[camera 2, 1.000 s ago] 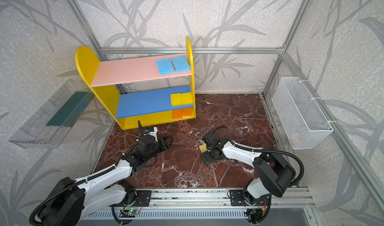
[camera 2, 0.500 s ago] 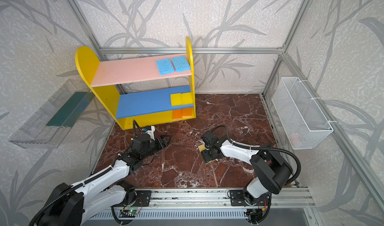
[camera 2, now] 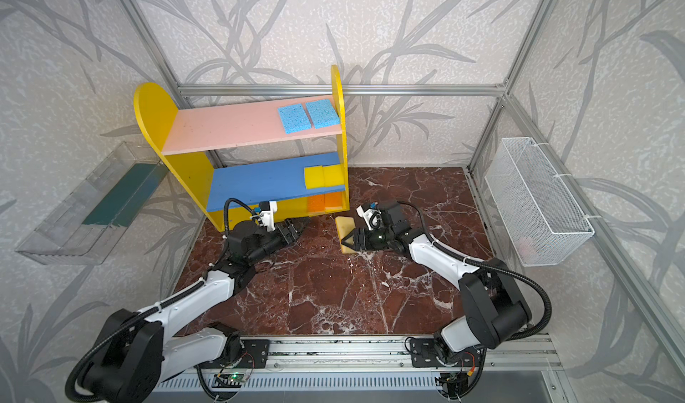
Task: Place and organize the cleaning sponges onto the shelf
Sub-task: 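Lift the pale yellow sponge toward the shelf while the left gripper rises beside it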
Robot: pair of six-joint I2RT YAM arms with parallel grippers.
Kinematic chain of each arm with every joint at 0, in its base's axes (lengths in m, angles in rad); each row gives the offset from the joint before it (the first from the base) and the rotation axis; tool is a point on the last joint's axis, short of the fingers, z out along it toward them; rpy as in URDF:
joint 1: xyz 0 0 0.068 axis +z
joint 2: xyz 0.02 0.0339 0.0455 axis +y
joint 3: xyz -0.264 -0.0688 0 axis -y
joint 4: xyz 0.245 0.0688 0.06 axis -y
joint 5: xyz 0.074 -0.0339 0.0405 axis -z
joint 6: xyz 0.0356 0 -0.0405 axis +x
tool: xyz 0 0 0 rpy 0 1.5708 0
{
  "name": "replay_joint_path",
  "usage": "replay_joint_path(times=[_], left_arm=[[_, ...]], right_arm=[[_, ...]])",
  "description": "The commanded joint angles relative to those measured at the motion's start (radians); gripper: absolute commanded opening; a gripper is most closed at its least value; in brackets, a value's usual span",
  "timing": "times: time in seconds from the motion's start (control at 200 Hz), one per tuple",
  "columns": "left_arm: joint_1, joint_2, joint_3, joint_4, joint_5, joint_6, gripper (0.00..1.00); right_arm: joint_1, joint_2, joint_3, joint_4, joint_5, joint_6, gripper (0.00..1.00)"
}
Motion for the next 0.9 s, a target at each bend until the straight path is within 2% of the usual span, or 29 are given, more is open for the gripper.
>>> replay_joint_path(times=[0.0,0.1,0.225,0.4,0.51,0.75,0.894], left_arm=[[0.004,0.084,0.054,0.277,0.107,-0.067,0.81],[0.004,0.148,0.111,0.342,0.132,-0.085,0.81],[0.004,0.187,0.180,0.289,0.119,-0.058,0.81],[-0.002,0.210,0.257,0.111,0.077,0.025,0.80],[-0.020,0.223,0.296,-0.014,0.043,0.077,0.77],[-0.059,0.272,0.325,-0.100,0.001,0.093,0.56],[-0.091,0.277,0.363,-0.180,-0.038,0.125,0.32]], right_arm=[[0.000,0.064,0.073,0.216,-0.254,0.140,0.65],[-0.003,0.124,0.130,0.280,-0.296,0.195,0.65],[-0.007,0.178,0.190,0.285,-0.311,0.213,0.65],[-0.008,0.220,0.275,0.074,-0.261,0.074,0.65],[-0.008,0.226,0.290,0.048,-0.248,0.036,0.65],[-0.008,0.218,0.269,0.050,-0.228,0.016,0.65],[-0.007,0.196,0.238,0.043,-0.205,0.002,0.65]])
